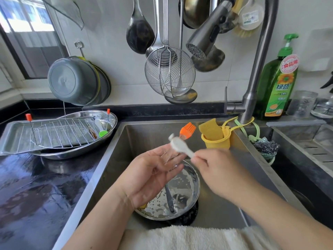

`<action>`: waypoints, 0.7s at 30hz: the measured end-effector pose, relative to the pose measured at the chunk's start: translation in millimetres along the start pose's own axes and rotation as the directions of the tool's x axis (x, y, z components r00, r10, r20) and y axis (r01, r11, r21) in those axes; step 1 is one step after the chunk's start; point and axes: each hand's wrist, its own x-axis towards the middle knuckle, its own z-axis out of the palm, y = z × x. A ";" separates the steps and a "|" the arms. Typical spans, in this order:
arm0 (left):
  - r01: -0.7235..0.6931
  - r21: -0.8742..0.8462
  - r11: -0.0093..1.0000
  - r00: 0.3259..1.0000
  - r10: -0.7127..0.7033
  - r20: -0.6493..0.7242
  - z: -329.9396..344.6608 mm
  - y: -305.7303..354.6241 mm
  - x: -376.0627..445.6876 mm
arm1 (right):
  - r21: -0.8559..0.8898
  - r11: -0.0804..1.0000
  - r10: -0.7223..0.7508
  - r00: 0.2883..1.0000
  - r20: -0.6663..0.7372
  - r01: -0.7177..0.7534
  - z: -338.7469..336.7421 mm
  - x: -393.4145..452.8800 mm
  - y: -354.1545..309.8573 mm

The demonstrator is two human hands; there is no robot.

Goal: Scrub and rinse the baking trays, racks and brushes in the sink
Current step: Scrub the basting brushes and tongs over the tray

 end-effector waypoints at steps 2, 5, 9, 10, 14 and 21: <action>-0.018 -0.013 1.000 1.000 0.017 -0.024 -2.9 0.1 0.7 | 0.014 0.995 -0.095 0.991 0.095 0.094 10.3 -8.0 -13.2; -0.005 0.010 1.000 1.000 0.005 0.004 -3.3 -0.3 1.6 | -0.006 1.000 0.005 1.000 -0.011 -0.005 3.9 4.1 3.1; 0.018 0.028 0.999 0.998 -0.020 0.065 -3.0 -4.1 2.4 | 0.007 0.998 0.062 0.994 -0.092 -0.061 -4.8 7.6 11.2; 0.018 0.027 0.999 0.997 -0.020 0.069 -4.1 -4.6 2.8 | 0.017 1.000 0.014 1.000 -0.023 -0.014 -0.8 3.8 4.3; 0.016 0.044 0.999 0.997 -0.019 0.075 -6.2 -3.8 3.0 | -0.014 1.000 0.002 1.000 0.024 -0.001 6.3 3.5 3.2; -0.020 0.048 0.999 0.998 0.017 0.065 -2.0 -3.1 1.8 | 0.038 0.997 -0.072 0.993 0.090 0.068 2.3 -5.2 -10.8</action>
